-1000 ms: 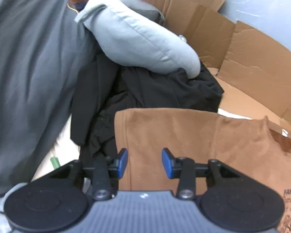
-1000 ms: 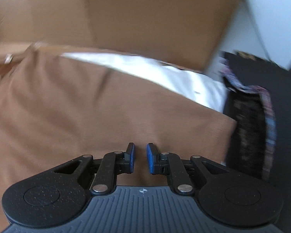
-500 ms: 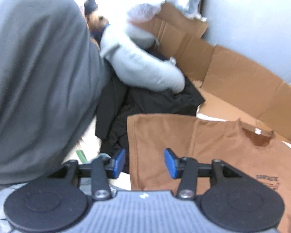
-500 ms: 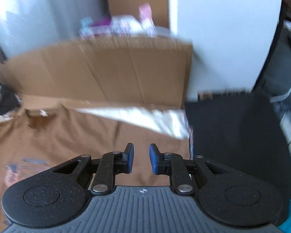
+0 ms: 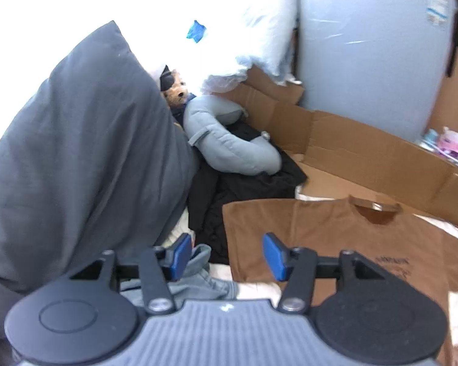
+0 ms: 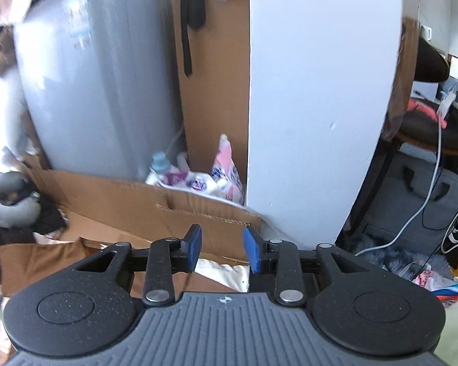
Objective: Fold clothes
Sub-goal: 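Lift both open tools and move them above the shirt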
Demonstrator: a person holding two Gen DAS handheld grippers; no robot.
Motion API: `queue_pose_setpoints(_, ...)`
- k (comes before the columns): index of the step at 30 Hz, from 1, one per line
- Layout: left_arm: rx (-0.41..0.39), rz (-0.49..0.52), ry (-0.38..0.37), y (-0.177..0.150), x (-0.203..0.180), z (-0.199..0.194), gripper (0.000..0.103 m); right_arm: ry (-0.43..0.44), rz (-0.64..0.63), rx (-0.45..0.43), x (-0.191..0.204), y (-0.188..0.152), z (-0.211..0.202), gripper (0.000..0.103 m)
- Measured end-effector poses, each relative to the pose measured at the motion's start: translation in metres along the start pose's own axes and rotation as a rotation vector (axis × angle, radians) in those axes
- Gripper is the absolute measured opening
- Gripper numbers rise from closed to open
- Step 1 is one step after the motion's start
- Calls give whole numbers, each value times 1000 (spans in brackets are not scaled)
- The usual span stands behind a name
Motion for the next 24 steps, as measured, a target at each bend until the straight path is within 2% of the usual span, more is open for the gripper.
queue_pose_setpoints(3, -7, 10, -18, -5, 4, -28, 62, 14, -16, -7, -3, 2, -40, 43)
queue_pose_setpoints(7, -6, 17, -59, -17, 5, -55, 63, 31, -36, -17, -7, 2, -92, 46)
queue_pose_setpoints(11, -12, 37, -100, -29, 5, -75, 64, 11, -18, -25, -7, -18, -139, 46)
queue_pose_setpoints(15, -31, 49, -130, -37, 5, -83, 66, -15, 12, -36, -9, -44, -184, 52)
queue_pose_setpoints(21, -135, 10, -158, -57, 7, -110, 71, -60, 66, -16, -21, -77, -224, 52)
queue_pose_setpoints(24, -141, 18, -149, -69, 2, -122, 72, -57, 80, -32, -25, -87, -233, 52)
Point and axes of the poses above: each gripper's, at about its wrist camera, not at the fingertips, and z roughly the way its jaws point, x to its left, y to its top, the point moved 3 cm from there along z, roughly the way its jaws point, and after that the axes turned 6 degrees about -x, right-handed, at the moved point
